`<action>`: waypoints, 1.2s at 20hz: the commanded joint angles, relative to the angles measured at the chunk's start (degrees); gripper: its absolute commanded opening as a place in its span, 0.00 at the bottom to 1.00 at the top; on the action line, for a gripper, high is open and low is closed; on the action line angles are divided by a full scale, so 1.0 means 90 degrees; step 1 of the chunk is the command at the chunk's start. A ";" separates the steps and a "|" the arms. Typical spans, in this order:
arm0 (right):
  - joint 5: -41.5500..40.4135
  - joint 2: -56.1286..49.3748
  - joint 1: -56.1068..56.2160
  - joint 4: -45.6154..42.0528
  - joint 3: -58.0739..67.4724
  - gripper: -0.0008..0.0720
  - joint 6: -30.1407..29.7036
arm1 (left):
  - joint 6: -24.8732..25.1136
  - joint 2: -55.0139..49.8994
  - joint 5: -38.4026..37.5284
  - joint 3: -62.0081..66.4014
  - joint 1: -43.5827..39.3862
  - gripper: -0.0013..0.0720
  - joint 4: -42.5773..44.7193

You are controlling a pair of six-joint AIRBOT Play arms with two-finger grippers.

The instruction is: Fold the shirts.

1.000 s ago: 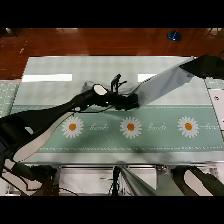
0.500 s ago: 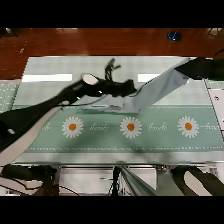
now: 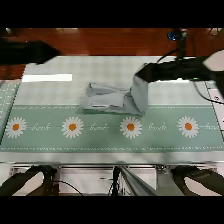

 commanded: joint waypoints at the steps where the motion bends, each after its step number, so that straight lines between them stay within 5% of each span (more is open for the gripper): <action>1: -0.1489 -0.1001 0.1156 0.0168 -0.0002 0.04 0.0039 | 0.0000 0.1127 -0.0840 -0.0005 0.1309 0.06 0.0461; 10: -0.4350 -0.2596 0.2769 0.1979 0.0000 0.05 0.0034 | 0.0007 0.1552 -0.0843 -0.1015 0.0648 0.06 0.0459; 13: -0.4694 -0.2630 0.2917 0.2093 0.0002 0.34 0.0034 | 0.0010 0.1549 -0.0826 -0.1591 0.0291 0.06 0.0459; 15: -0.4787 -0.2601 0.2946 0.2319 0.0015 0.68 0.0032 | 0.0012 0.1549 -0.0644 -0.2001 0.0061 0.06 0.0459; 17: -0.4949 -0.2409 0.2951 0.2373 0.0019 0.77 0.0029 | 0.0012 0.1503 -0.0374 -0.2419 -0.0158 0.06 0.0461; 24: -0.5136 -0.0772 0.2069 0.2344 0.0019 0.77 -0.0721 | 0.0015 0.1117 0.0146 -0.3412 -0.0644 0.06 0.0464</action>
